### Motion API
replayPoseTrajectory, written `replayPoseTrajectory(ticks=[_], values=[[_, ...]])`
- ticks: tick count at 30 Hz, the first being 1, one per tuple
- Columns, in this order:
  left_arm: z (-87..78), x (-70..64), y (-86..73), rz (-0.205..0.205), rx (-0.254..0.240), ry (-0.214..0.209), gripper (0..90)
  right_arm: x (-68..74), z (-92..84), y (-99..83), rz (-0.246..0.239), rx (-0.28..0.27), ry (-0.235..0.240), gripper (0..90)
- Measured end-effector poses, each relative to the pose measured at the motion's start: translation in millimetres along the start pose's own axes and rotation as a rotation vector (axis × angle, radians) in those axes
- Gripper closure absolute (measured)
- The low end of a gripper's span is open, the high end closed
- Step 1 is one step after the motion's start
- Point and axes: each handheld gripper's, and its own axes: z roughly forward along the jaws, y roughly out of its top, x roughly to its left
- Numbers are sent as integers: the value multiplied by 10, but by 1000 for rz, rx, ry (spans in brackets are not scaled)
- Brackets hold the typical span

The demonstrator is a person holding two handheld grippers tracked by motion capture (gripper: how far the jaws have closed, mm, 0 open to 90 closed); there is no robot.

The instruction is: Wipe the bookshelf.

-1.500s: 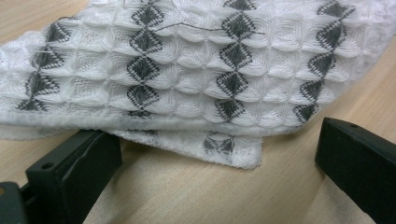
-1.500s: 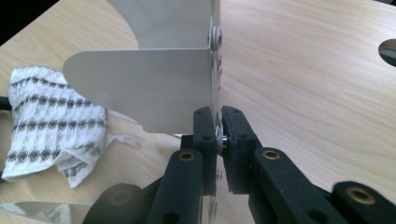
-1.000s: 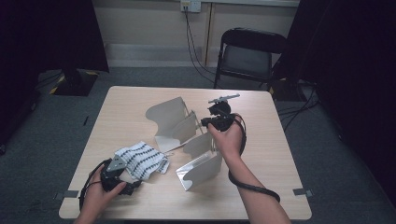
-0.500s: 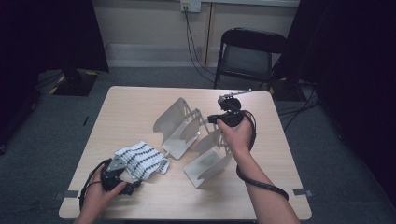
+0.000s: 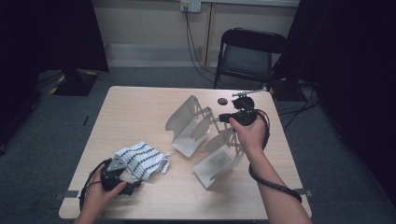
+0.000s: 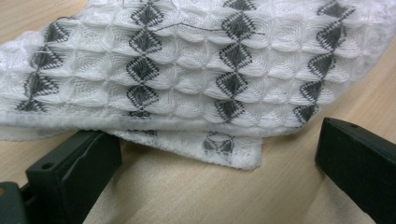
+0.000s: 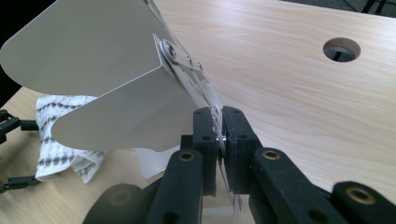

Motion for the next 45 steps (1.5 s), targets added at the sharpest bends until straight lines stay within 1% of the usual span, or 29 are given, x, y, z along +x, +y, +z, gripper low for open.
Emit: replayPoseTrajectory(ticks=[2,5,12,16,21,26,28,32,34,38,40,41,43,45], values=[[-4,3,3,6,7,3,0,-44,-27,-21,8,3,-4,851],[-2,2,4,4,7,2,0,-110,-68,-49,16,4,-10,850],[4,-3,4,-3,3,1,0,-254,-115,-125,17,8,-28,849],[6,-4,6,-3,3,1,0,-332,-80,-163,15,21,-28,848],[7,-5,7,-4,3,1,0,-433,8,-204,14,39,-25,849],[7,-5,7,-4,3,0,0,-490,78,-221,13,42,-17,849],[7,-5,7,-4,3,1,0,-500,102,-221,12,49,-13,849],[7,-5,8,-3,3,1,0,-505,154,-234,-5,65,-19,849],[7,-5,8,-3,3,1,0,-510,157,-237,-3,61,-12,848],[7,-5,8,-3,4,1,0,-482,159,-227,-27,71,-23,836],[7,-5,7,-3,4,1,0,-472,158,-225,-37,71,-38,825],[7,-5,8,-3,4,1,0,-469,144,-220,-36,57,-33,811],[7,-5,8,-3,3,1,0,-467,108,-203,-27,45,-24,762],[7,-5,8,-3,4,1,0,-444,81,-192,-56,54,-44,726]])
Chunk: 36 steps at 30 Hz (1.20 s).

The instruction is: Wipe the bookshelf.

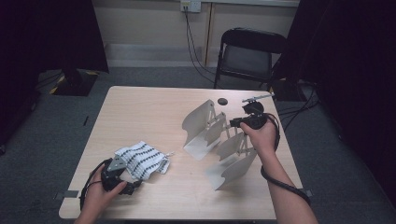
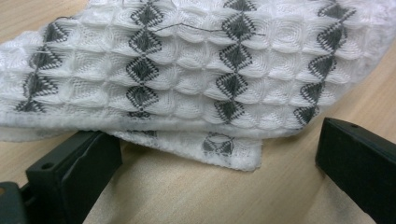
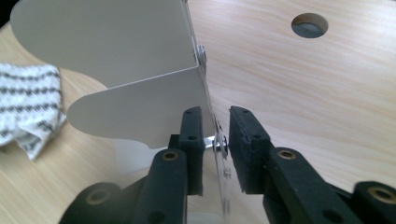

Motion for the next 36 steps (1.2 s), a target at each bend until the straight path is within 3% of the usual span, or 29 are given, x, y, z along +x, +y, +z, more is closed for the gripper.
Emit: replayPoseTrajectory(ticks=[4,13,21,28,36], values=[[0,0,0,0,0,0,0,-2,-50,-19,-26,-4,-25,616],[0,-1,0,0,0,0,0,-48,-205,-104,-51,-48,16,415],[0,-1,0,0,0,0,0,-218,-367,-237,-42,-98,2,346],[1,-1,0,0,-1,0,0,-381,-393,-433,-33,-116,-13,303],[1,-1,0,1,0,0,0,-561,-389,-672,12,-117,-41,270]])
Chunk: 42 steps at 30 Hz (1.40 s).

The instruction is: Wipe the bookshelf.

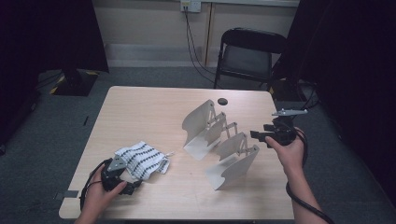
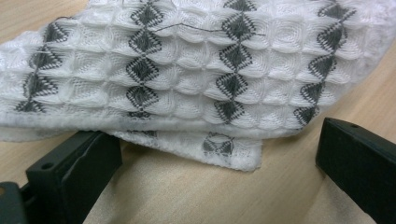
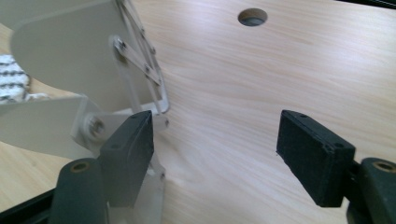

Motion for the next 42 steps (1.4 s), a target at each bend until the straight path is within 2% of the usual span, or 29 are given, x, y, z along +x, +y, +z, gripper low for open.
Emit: replayPoseTrajectory(ticks=[3,5,10,16,19,22,27,32,34,38,41,42], values=[[0,0,0,0,0,0,0,-74,37,-127,29,12,-4,242],[0,0,0,0,0,-1,0,-108,71,-226,28,20,-24,235],[0,0,0,1,0,-1,0,-176,170,-472,49,28,-18,221],[-1,0,0,1,1,0,0,-222,277,-710,44,49,-32,195],[-3,3,1,7,4,-1,0,-209,322,-820,20,62,-41,184],[-3,2,1,8,4,-2,0,-200,362,-913,23,59,-29,175],[-2,-2,1,6,3,-2,0,-161,420,-1046,-1,53,-20,172],[-3,-3,1,7,3,-2,0,-124,464,-1149,-40,53,-51,167],[-4,-6,1,9,4,-4,0,-104,481,-1190,-61,33,-69,163],[-11,-19,3,14,7,-10,2,-71,492,-1206,-97,33,-84,154],[-54,-25,23,15,9,-14,90,-53,501,-1223,-95,16,-95,154],[-69,-24,28,-11,-2,-18,170,-51,500,-1224,-95,16,-96,153]])
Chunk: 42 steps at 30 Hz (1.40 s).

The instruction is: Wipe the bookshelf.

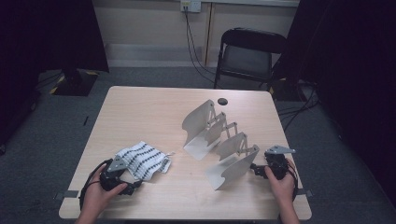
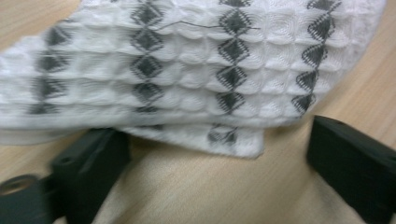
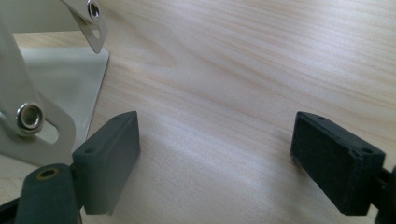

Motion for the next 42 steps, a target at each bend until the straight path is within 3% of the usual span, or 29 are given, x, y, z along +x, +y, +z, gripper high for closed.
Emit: replayPoseTrajectory(ticks=[1,2,3,7,10,15,19,27,29,31,32,35,37,42], values=[[-12,8,3,-22,-4,-9,202,-1,0,-1,1,0,1,151],[-31,10,7,-49,-9,-19,177,1,-1,-1,3,1,0,152],[-59,16,12,-46,-12,-22,155,3,-1,-2,5,1,-2,152],[-181,7,42,-26,-28,-18,203,4,-1,-2,6,0,-2,151],[-278,2,78,-12,-38,-16,290,7,-1,-3,3,-1,-3,152],[-397,45,69,-70,-6,-20,349,11,-4,-6,0,-1,2,152],[-408,49,50,-77,9,-15,369,11,-4,-6,0,0,3,151],[-292,31,162,-66,12,-25,378,16,-5,-6,-1,0,4,152],[-241,38,213,-100,19,-13,356,17,-5,-7,-1,0,4,152],[-202,52,267,-104,26,0,305,19,-5,-7,0,-1,2,152],[-158,66,303,-134,16,-10,301,19,-5,-7,0,-1,2,152],[-44,93,387,-139,24,-2,262,19,-5,-7,1,-1,2,152],[69,117,441,-164,22,-8,240,20,-6,-7,1,0,2,152],[285,150,564,-141,48,14,223,20,-5,-7,0,-1,3,151]])
